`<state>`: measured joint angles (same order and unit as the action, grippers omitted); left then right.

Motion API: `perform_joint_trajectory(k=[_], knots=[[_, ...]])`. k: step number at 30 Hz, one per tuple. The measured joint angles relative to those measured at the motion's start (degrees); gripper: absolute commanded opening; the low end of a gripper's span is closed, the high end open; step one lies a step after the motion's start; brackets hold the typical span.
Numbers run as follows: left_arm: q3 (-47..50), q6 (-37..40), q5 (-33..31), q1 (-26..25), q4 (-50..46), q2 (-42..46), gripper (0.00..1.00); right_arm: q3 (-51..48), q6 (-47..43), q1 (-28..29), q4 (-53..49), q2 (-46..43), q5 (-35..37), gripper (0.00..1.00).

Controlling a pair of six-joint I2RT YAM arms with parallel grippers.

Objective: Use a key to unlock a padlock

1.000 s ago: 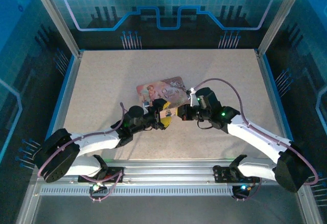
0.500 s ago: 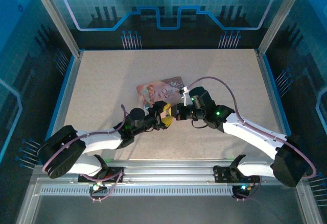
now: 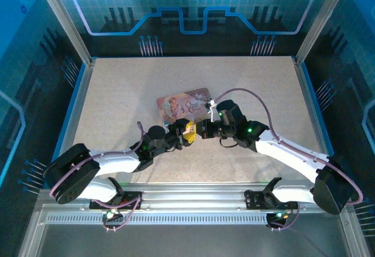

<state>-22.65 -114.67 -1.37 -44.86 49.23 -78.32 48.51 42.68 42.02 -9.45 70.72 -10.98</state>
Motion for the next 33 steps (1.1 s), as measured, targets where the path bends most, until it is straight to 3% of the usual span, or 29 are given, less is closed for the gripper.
perform_joint_trajectory(k=[19,33], knots=[[0.0,0.0,-0.4,0.0,0.0,0.1,0.21,0.0,0.0,0.0,-0.4,-1.0,0.5,0.03],[0.1,0.0,-0.6,0.0,-0.4,0.9,0.1,0.0,0.4,0.0,-0.6,-2.7,2.0,0.03]])
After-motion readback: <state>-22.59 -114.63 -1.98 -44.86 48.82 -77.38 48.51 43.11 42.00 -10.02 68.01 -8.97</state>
